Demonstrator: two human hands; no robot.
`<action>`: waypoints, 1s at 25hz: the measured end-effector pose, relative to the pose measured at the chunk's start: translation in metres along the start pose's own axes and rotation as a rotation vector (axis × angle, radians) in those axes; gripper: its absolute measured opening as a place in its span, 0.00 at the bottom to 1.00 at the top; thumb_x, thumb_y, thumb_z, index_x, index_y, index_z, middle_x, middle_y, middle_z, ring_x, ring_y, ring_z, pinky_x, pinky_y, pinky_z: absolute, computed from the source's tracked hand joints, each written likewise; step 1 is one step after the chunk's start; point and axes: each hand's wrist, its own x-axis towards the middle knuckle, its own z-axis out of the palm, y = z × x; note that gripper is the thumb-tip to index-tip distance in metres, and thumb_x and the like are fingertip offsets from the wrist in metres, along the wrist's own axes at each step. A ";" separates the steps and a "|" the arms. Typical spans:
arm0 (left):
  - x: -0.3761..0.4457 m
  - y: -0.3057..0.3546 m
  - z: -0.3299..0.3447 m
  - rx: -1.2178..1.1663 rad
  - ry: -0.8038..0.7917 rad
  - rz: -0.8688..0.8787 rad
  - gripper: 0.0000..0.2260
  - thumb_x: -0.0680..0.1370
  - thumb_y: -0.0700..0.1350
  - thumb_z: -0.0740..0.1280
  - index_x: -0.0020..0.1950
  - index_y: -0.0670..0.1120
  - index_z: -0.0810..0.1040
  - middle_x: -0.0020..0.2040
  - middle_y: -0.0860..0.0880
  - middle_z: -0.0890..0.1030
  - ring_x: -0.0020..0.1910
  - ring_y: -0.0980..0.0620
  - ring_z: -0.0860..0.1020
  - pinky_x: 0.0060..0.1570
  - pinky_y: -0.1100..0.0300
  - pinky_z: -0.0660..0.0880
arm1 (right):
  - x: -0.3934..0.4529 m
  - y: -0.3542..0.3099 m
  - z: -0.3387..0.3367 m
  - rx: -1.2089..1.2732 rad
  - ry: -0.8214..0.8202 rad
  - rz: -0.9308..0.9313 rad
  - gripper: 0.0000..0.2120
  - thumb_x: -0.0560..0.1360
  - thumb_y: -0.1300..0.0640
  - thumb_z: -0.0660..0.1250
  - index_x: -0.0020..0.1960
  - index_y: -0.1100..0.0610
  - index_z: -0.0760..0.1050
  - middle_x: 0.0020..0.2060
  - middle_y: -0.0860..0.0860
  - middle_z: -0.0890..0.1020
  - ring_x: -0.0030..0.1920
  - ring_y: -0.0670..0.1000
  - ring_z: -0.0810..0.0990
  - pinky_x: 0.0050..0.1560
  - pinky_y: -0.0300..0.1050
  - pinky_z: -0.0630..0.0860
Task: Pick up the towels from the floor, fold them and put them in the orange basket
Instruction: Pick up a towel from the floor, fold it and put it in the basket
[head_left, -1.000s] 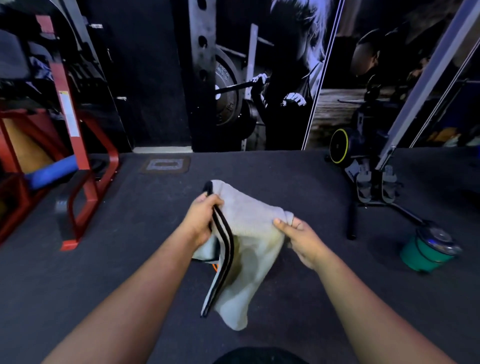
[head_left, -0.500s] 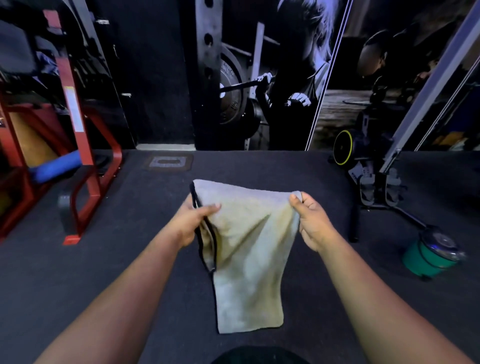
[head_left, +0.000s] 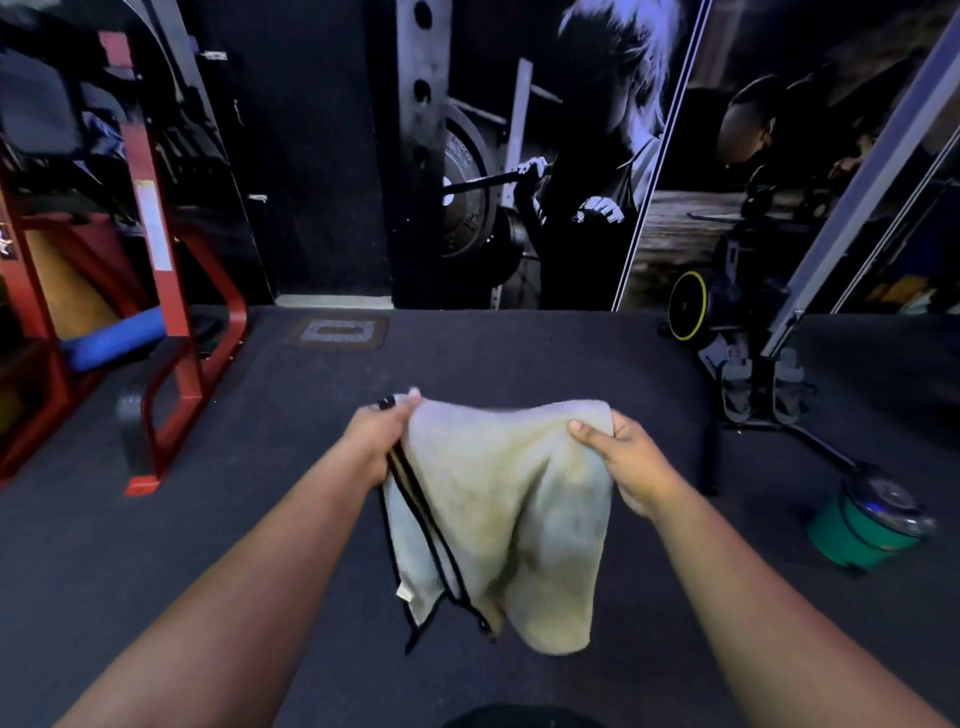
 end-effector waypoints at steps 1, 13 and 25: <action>0.003 0.011 -0.002 -0.137 -0.055 -0.007 0.12 0.78 0.52 0.73 0.50 0.42 0.82 0.47 0.43 0.87 0.46 0.46 0.85 0.51 0.50 0.83 | 0.003 -0.003 0.001 0.050 0.020 -0.004 0.11 0.80 0.60 0.69 0.61 0.60 0.79 0.54 0.59 0.86 0.55 0.60 0.85 0.49 0.49 0.83; 0.027 0.024 -0.004 0.250 0.058 0.271 0.17 0.80 0.54 0.69 0.45 0.40 0.80 0.40 0.47 0.82 0.39 0.49 0.79 0.41 0.56 0.73 | 0.033 -0.022 -0.016 -0.406 0.278 -0.037 0.08 0.78 0.54 0.73 0.50 0.59 0.83 0.47 0.56 0.87 0.46 0.54 0.86 0.46 0.50 0.81; 0.024 0.006 -0.014 0.567 -0.390 0.158 0.07 0.76 0.47 0.76 0.47 0.44 0.84 0.42 0.52 0.87 0.42 0.57 0.84 0.46 0.62 0.75 | 0.019 0.003 -0.018 -0.035 -0.034 0.154 0.14 0.77 0.70 0.65 0.59 0.59 0.80 0.49 0.53 0.87 0.51 0.50 0.83 0.52 0.43 0.79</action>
